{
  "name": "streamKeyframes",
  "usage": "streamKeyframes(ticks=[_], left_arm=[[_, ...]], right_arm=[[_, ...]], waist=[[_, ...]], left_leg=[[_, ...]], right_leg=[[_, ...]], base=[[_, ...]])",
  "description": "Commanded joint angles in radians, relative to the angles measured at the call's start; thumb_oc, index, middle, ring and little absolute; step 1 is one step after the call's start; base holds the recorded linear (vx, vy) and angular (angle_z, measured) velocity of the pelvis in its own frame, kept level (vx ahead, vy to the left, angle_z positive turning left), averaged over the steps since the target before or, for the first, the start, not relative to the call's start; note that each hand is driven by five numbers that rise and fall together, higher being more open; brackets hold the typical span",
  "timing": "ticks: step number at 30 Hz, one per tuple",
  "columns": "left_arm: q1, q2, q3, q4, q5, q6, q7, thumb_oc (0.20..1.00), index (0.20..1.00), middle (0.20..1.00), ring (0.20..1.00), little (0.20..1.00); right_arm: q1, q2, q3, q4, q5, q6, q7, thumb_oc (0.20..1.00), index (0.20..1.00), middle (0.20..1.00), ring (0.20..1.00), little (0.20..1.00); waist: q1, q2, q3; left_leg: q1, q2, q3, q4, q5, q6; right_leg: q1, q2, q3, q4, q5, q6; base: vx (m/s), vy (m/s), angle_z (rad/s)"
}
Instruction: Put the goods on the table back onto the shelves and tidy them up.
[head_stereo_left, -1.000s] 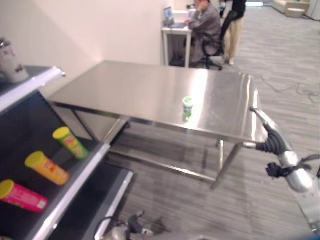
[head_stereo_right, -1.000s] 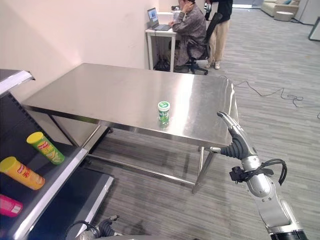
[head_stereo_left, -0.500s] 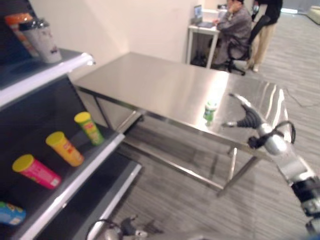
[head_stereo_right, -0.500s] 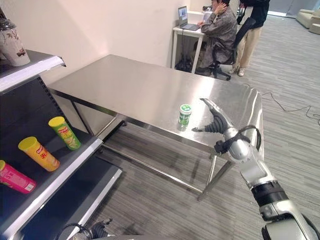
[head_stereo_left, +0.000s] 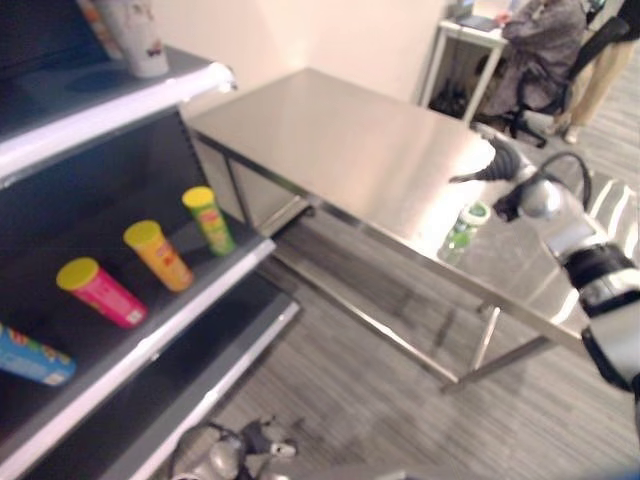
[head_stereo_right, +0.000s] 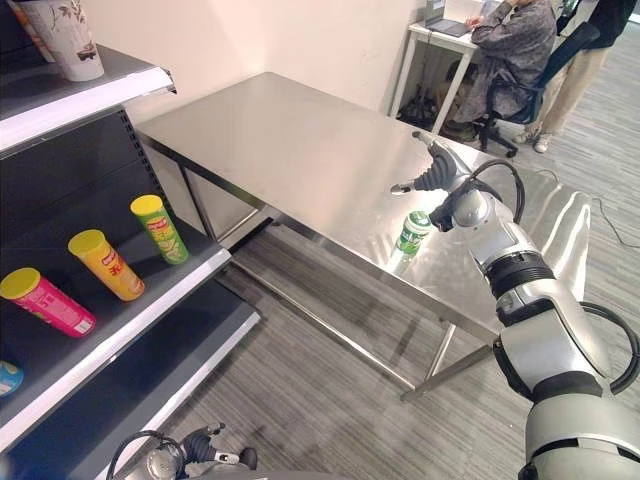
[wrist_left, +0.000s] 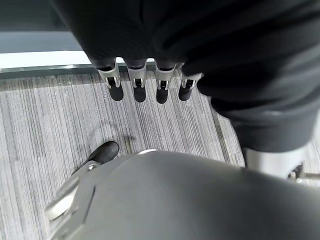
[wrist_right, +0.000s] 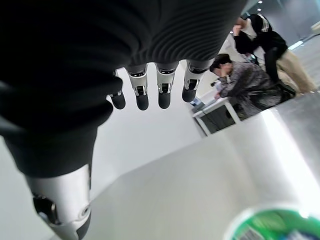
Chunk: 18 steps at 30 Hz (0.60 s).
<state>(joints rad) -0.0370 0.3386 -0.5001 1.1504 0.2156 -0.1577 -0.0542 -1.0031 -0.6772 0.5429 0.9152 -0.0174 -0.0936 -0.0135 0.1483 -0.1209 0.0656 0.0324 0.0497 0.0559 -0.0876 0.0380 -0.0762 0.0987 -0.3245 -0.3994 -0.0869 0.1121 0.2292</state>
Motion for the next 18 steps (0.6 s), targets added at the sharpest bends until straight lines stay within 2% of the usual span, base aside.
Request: streamKeyframes(ticks=[1,18], left_arm=[[-0.024,-0.009,-0.036,0.04,-0.018,-0.011,0.003,1.0,1.0,1.0,1.0,1.0],[-0.013,-0.024,0.008,0.046,-0.04,0.0,0.011,1.0,1.0,1.0,1.0,1.0]], right_arm=[[-0.085,-0.033,0.068,0.027,0.054,-0.001,0.01,1.0,1.0,1.0,1.0,1.0],[0.014,-0.048,0.054,-0.095,0.055,0.008,0.04,1.0,1.0,1.0,1.0,1.0]], waist=[[0.028,0.016,-0.013],[-0.012,0.024,-0.018]], left_leg=[[0.005,0.035,-0.054,0.0,-0.088,-0.006],[0.033,0.038,-0.044,0.0,-0.099,-0.011]], right_leg=[[-0.038,-0.079,0.03,0.067,0.105,0.033],[-0.02,-0.082,0.038,0.063,0.099,0.033]], base=[[0.0,0.0,0.0],[0.0,0.0,0.0]])
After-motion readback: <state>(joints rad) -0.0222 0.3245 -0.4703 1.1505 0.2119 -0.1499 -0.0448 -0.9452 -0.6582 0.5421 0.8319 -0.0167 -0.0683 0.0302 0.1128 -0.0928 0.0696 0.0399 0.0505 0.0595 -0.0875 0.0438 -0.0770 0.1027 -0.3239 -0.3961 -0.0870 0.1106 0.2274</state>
